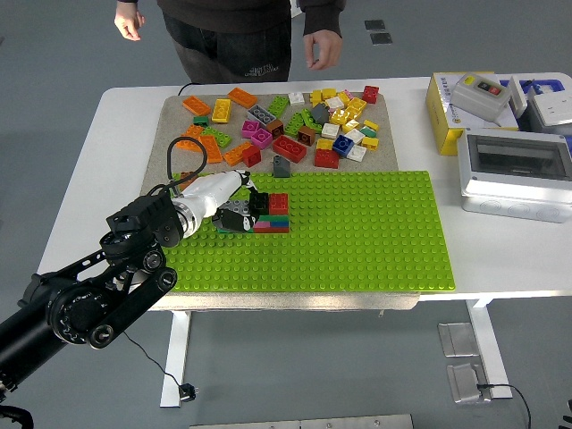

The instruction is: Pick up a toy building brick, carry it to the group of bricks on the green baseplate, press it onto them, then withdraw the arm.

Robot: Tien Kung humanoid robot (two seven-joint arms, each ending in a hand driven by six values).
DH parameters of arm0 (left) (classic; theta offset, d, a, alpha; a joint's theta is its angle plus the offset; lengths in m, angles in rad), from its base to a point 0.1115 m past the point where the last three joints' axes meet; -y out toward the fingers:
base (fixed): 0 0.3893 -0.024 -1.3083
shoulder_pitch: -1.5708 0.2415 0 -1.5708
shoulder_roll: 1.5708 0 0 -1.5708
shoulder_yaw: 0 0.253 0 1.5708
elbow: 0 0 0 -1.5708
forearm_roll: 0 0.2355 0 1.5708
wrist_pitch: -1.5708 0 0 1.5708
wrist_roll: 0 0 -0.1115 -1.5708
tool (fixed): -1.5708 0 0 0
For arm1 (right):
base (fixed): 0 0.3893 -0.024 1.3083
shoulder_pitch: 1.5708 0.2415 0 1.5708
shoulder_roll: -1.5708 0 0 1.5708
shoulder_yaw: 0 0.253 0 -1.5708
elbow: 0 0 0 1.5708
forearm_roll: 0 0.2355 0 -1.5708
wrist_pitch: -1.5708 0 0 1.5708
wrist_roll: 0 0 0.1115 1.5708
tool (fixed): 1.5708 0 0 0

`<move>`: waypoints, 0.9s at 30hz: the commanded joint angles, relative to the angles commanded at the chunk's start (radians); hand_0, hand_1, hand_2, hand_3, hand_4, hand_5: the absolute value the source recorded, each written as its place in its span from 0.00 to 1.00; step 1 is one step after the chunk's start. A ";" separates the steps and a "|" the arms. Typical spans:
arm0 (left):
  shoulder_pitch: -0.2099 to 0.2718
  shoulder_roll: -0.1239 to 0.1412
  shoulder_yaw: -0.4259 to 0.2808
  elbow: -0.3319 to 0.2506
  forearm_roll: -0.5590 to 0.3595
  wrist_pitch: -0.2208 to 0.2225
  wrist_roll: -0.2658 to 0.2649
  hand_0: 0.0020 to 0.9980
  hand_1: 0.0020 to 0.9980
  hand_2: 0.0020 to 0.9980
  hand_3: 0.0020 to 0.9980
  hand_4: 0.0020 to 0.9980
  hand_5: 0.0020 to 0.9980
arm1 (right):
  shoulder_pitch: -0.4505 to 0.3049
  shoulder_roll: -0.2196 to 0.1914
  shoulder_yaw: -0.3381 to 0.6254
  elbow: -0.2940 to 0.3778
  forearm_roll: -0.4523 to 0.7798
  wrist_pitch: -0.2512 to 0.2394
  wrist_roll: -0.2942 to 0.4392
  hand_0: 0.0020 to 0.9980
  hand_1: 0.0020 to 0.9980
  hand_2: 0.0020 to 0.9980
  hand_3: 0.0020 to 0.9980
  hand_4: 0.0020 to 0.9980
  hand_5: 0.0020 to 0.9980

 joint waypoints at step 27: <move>-0.002 -0.001 0.008 0.007 -0.015 0.009 -0.015 1.00 0.99 1.00 0.82 0.55 0.23 | 0.004 0.001 0.026 0.000 -0.025 -0.013 0.010 0.70 0.66 0.65 0.77 0.36 0.81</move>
